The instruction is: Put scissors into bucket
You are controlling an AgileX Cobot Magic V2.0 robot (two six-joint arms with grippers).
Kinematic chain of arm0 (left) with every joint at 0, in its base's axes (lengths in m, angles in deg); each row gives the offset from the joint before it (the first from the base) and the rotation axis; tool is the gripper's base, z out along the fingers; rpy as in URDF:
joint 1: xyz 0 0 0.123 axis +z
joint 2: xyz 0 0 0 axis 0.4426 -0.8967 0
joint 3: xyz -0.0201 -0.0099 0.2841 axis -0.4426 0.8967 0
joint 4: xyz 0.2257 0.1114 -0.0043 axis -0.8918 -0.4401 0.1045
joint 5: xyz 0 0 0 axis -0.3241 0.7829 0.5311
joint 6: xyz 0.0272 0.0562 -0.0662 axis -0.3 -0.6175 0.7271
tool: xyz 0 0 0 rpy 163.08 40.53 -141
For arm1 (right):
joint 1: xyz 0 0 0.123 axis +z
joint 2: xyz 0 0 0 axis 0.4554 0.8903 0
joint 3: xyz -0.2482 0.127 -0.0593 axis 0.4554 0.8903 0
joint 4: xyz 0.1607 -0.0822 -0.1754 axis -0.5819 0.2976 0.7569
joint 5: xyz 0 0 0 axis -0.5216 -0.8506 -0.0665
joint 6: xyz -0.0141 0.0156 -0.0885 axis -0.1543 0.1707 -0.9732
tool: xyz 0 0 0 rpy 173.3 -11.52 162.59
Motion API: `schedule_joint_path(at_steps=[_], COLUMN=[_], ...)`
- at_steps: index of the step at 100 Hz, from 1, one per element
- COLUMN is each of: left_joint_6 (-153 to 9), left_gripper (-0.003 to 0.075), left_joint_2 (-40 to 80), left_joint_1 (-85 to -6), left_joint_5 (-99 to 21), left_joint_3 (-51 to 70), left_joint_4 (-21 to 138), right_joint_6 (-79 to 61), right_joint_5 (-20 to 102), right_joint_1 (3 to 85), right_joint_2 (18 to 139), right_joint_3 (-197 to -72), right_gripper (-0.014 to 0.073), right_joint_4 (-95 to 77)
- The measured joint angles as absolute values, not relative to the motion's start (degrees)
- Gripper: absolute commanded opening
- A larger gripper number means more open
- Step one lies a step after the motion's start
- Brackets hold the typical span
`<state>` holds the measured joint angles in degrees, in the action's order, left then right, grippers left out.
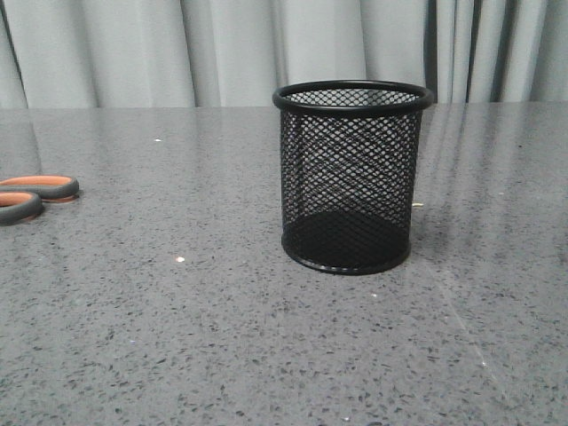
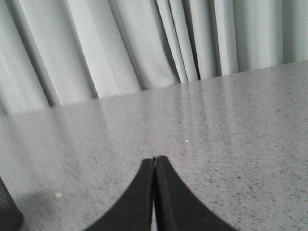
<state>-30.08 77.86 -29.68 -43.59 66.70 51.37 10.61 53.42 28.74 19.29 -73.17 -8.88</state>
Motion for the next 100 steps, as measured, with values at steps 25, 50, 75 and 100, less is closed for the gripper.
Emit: schedule_joint_path(at_steps=[25, 50, 75, 100], left_joint_6=[-30.1, -30.1, -30.1, -39.0], left_gripper=[-0.0020, -0.0020, -0.0020, -0.0020], left_joint_2=[77.9, 77.9, 66.1, 45.0], left_joint_1=[-29.7, -29.7, -29.7, -29.7], left_joint_5=[-47.6, -46.1, -29.6, -7.2], left_joint_3=[66.7, 64.6, 42.7, 17.9], left_joint_4=[64.5, 69.5, 56.2, 45.6], right_joint_6=[10.6, 10.7, 10.7, 9.4], right_joint_5=[54.5, 49.4, 37.8, 18.6], right_joint_1=[28.7, 28.7, 28.7, 28.7], right_joint_2=[19.3, 19.3, 31.1, 54.5], right_joint_3=[-73.2, -77.2, -92.0, -113.8], right_gripper=[-0.0045, -0.0045, -0.0045, -0.0045], right_joint_4=[-18.1, -18.8, -15.9, -10.6])
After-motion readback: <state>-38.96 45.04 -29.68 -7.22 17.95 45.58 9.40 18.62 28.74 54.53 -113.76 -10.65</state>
